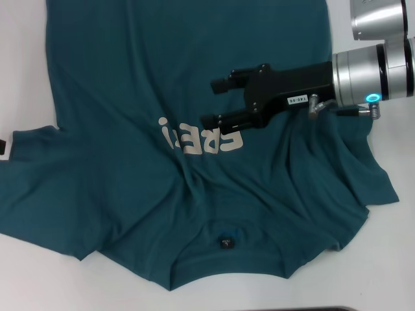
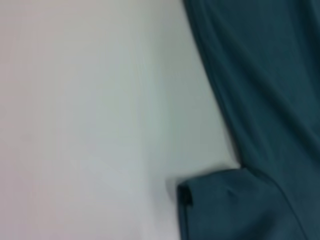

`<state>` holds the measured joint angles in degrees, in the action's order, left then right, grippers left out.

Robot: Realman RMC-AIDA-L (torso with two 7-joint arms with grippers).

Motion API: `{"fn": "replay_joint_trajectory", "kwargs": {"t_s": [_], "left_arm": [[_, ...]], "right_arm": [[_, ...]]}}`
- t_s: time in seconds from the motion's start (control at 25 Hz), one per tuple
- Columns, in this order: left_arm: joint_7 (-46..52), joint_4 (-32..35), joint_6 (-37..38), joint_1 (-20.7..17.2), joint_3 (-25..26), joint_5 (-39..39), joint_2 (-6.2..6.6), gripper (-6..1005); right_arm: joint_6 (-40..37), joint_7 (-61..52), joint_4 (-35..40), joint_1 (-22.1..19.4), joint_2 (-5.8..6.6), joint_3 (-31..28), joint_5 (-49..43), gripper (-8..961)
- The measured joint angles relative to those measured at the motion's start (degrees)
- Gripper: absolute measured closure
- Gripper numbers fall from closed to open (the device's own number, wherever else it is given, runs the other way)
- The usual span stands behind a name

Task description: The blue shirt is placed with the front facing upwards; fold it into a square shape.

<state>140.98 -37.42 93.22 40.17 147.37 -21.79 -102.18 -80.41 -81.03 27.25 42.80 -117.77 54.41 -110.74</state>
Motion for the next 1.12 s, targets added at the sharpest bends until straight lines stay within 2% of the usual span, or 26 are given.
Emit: {"fn": "replay_joint_trajectory", "kwargs": {"t_s": [0.16, 0.56, 1.12], "left_arm": [[0.0, 0.9, -1.6, -0.1, -0.1, 1.3, -0.1, 465], [0.0, 2.3, -4.6, 0.1, -0.2, 4.5, -1.35, 465], [-0.1, 3.3, -3.2, 0.6, 0.0, 4.0, -1.82, 464]], "right_arm": [[0.4, 0.0, 0.0, 0.0, 0.0, 0.4, 0.0, 72], [0.5, -0.1, 0.0, 0.0, 0.0, 0.4, 0.0, 72], [0.7, -0.3, 0.0, 0.1, 0.18, 0.4, 0.0, 72]]}}
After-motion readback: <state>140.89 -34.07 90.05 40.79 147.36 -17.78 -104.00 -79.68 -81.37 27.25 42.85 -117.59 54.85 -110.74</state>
